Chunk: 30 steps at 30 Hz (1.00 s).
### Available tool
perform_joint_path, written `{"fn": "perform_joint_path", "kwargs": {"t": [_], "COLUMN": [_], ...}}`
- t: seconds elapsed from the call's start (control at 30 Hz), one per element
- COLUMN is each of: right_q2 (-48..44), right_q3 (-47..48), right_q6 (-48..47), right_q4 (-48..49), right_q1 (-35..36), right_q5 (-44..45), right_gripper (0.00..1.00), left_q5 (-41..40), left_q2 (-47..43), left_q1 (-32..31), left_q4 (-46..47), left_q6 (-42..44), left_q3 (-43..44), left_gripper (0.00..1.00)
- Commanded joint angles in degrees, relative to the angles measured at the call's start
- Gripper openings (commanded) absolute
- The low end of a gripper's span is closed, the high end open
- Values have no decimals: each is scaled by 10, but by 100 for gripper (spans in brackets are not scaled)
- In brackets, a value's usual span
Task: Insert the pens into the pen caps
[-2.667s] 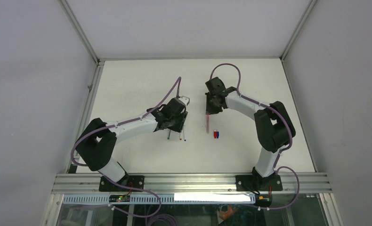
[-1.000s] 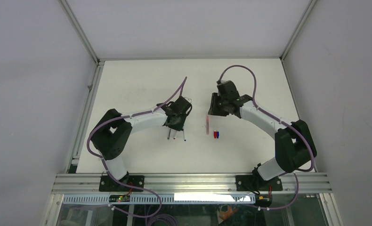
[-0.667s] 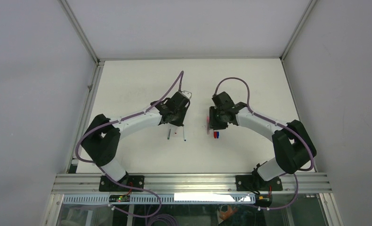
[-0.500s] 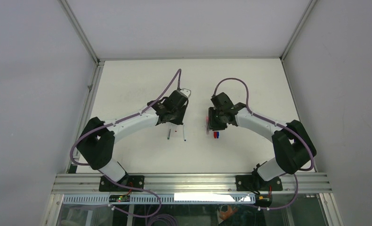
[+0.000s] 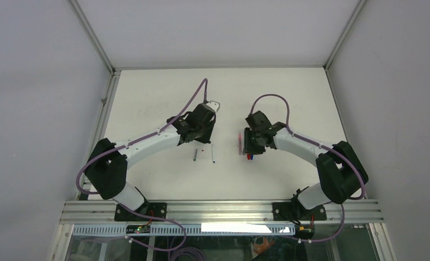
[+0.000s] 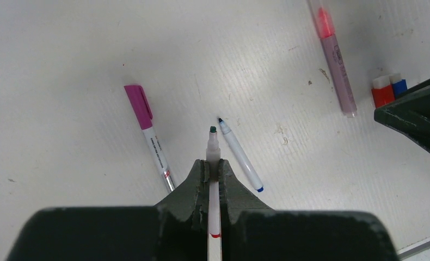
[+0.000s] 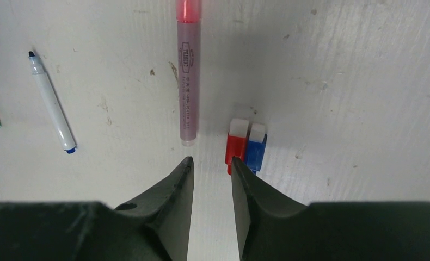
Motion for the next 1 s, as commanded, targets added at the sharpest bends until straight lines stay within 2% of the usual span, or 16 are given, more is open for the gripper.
{"fn": "perform_joint_path", "kwargs": {"t": [0.0,0.47,0.97], "right_q2": [-3,17,55], "right_q3": [-10,-17,18], "right_q6": [10,2,-21], "right_q4": [19,31,34], "right_q1": [3,3,3], "right_q5": [9,28,55], "right_gripper": [33,33,32], "left_q5": [-6,-2,-7], "left_q2": [-24,-21,-28], "left_q1": [-4,-4,-4], "left_q4": [9,9,9], "left_q6": [7,10,10], "left_q3": [-1,1,-7], "left_gripper": [0,0,0]}}
